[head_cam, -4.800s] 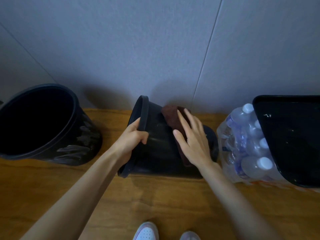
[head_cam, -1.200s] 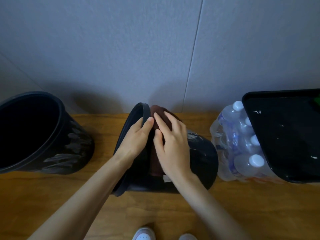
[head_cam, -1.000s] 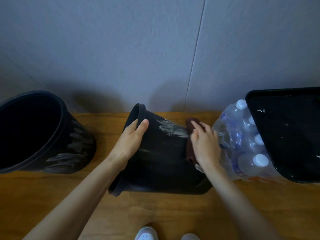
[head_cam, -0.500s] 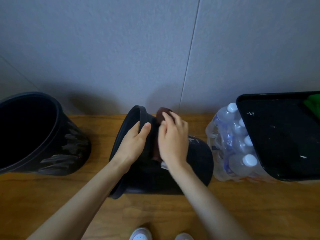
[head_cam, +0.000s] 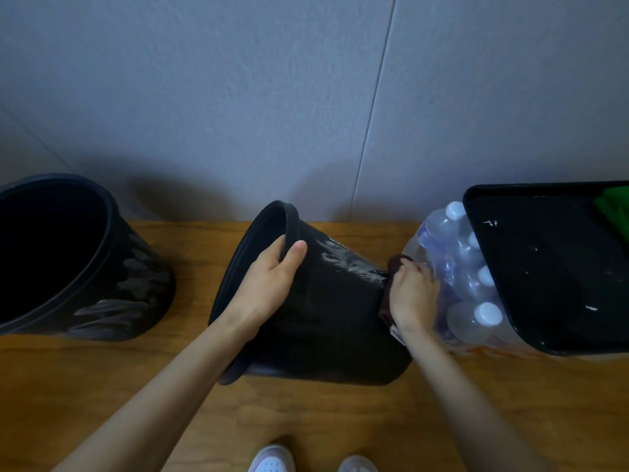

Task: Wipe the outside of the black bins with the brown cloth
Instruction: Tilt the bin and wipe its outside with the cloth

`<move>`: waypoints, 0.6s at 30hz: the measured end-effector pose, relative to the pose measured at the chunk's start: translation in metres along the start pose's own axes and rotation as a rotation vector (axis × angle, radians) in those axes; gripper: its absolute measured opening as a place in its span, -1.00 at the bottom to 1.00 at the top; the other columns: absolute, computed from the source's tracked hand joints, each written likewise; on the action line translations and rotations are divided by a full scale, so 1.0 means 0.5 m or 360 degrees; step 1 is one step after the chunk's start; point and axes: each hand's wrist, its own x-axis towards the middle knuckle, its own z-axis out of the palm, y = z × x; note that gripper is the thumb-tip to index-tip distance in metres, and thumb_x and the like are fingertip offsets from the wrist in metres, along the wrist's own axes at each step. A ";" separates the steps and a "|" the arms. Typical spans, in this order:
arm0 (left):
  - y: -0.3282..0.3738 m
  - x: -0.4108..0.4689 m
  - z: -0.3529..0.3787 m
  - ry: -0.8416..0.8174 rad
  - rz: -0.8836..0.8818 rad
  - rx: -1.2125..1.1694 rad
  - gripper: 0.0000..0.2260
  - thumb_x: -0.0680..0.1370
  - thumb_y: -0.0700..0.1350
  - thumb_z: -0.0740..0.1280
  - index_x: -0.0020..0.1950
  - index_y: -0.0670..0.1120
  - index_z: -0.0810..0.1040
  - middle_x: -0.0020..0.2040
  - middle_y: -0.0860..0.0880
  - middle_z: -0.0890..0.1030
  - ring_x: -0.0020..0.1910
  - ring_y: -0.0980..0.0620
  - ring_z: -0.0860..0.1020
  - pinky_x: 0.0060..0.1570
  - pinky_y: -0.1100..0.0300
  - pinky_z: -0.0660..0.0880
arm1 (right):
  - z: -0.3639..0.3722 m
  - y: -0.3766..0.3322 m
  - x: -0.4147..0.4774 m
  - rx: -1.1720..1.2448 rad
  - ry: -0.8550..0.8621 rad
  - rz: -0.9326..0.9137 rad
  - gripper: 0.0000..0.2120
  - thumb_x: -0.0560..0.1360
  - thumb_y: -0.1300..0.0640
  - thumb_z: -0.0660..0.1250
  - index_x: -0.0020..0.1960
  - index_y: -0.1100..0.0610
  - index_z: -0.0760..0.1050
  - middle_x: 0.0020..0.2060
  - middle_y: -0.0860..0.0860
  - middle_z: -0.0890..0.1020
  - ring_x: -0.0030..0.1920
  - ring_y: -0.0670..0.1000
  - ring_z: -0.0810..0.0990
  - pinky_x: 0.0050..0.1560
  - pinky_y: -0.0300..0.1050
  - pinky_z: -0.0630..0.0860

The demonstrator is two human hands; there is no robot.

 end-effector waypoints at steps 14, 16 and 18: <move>-0.001 -0.004 0.001 -0.0072 0.0024 0.0064 -0.85 0.60 0.03 0.12 0.00 0.16 0.48 -0.06 0.11 0.61 -0.08 0.23 0.57 -0.14 0.36 0.44 | 0.007 -0.108 0.022 0.0209 -0.0073 -0.0398 -0.65 0.60 0.19 0.05 0.32 0.18 0.43 0.28 0.13 0.48 0.29 0.16 0.42 0.29 0.01 0.34; -0.001 -0.006 -0.001 -0.0105 0.0031 0.0076 -0.85 0.60 0.04 0.12 0.03 0.18 0.47 -0.05 0.14 0.61 -0.09 0.30 0.56 -0.18 0.42 0.44 | 0.016 -0.048 0.041 0.0195 -0.0085 -0.0157 -0.66 0.60 0.20 0.04 0.29 0.21 0.46 0.22 0.17 0.52 0.21 0.19 0.48 0.24 0.09 0.43; 0.001 -0.007 0.002 -0.0154 0.0040 0.0081 -0.84 0.60 0.04 0.12 0.05 0.16 0.48 -0.04 0.14 0.61 -0.09 0.31 0.56 -0.18 0.44 0.45 | 0.026 -0.001 0.052 0.0181 -0.0115 0.0066 -0.68 0.61 0.17 0.03 0.25 0.20 0.46 0.13 0.18 0.55 0.16 0.19 0.52 0.16 0.16 0.47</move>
